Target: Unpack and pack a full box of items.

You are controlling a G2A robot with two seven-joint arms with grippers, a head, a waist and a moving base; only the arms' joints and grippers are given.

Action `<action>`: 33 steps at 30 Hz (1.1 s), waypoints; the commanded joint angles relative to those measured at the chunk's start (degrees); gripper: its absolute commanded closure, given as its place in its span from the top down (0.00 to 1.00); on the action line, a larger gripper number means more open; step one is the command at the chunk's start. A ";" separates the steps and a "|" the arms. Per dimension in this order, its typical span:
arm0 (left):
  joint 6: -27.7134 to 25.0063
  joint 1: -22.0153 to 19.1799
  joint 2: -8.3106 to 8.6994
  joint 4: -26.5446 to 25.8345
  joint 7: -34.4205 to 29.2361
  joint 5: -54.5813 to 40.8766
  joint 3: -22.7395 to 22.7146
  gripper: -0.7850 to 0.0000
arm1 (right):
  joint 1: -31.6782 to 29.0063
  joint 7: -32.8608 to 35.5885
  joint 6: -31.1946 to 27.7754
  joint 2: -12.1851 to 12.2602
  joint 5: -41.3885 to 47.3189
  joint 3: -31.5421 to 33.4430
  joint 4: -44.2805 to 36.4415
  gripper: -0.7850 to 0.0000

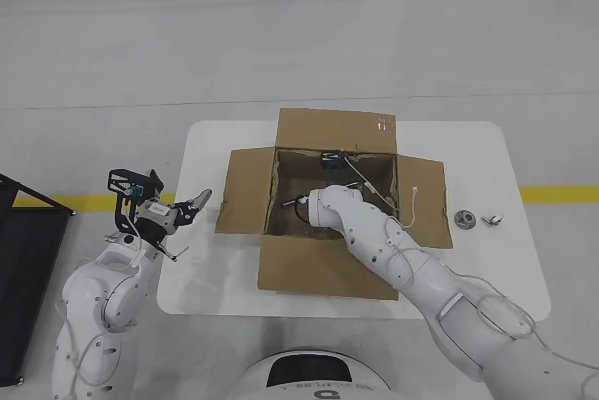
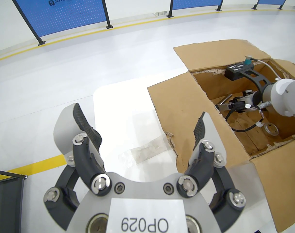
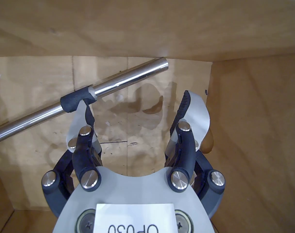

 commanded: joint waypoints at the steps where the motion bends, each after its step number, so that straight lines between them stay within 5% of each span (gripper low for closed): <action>1: 0.00 0.00 0.00 0.00 0.00 0.00 0.00 1.00 | -1.66 0.26 -0.27 0.82 -1.32 2.18 -3.52 0.85; 10: 0.00 0.00 0.00 0.00 0.00 0.00 0.00 1.00 | -8.37 1.27 -1.29 2.33 -6.82 6.96 -17.38 0.80; 18: 0.00 0.00 0.00 0.00 0.00 0.00 0.00 1.00 | -5.90 1.50 -1.51 -0.89 -9.69 3.28 -7.84 0.75; 24: 0.00 0.00 0.00 0.00 0.00 0.00 0.00 1.00 | -4.70 1.14 -1.15 -3.19 -7.36 5.48 -3.40 0.49; 33: 0.00 0.00 0.00 0.00 0.00 0.00 0.00 1.00 | -4.69 0.19 -0.21 -5.42 -8.80 7.82 -0.95 0.49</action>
